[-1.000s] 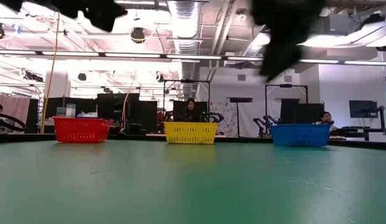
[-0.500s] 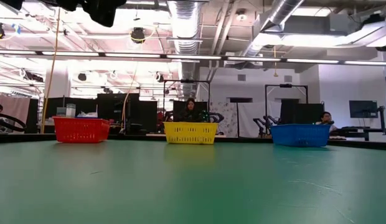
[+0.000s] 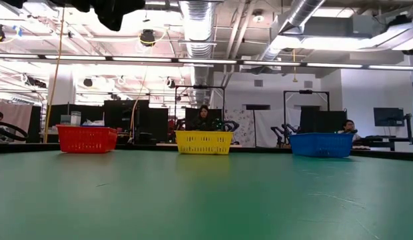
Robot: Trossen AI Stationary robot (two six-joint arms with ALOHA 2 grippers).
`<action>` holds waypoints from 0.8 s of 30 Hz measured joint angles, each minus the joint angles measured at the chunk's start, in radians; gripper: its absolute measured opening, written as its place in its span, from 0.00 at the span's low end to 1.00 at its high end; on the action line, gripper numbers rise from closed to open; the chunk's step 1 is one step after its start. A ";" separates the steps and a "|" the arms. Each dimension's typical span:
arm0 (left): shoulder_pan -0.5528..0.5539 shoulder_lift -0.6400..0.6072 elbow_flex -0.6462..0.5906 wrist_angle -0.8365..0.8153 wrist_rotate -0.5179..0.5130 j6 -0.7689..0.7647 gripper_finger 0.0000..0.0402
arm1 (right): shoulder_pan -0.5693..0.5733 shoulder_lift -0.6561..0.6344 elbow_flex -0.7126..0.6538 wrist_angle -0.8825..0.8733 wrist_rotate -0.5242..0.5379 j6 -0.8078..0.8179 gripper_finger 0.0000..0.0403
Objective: Sort Halloween decoration
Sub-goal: Put the purple skull toy into the blue bin
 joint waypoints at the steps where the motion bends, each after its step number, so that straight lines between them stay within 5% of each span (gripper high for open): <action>1: 0.004 0.000 0.000 0.000 -0.001 -0.009 0.44 | -0.007 0.030 0.044 -0.034 -0.019 0.002 0.71; 11: 0.036 0.000 0.000 -0.001 -0.002 -0.062 0.44 | -0.077 0.184 0.215 -0.076 -0.100 0.012 0.68; 18: 0.052 0.000 0.000 -0.003 -0.002 -0.073 0.44 | -0.129 0.176 0.204 -0.144 0.013 -0.060 0.57; 24: 0.053 0.000 0.000 -0.003 0.001 -0.067 0.44 | -0.147 0.037 0.185 -0.157 0.114 -0.222 0.51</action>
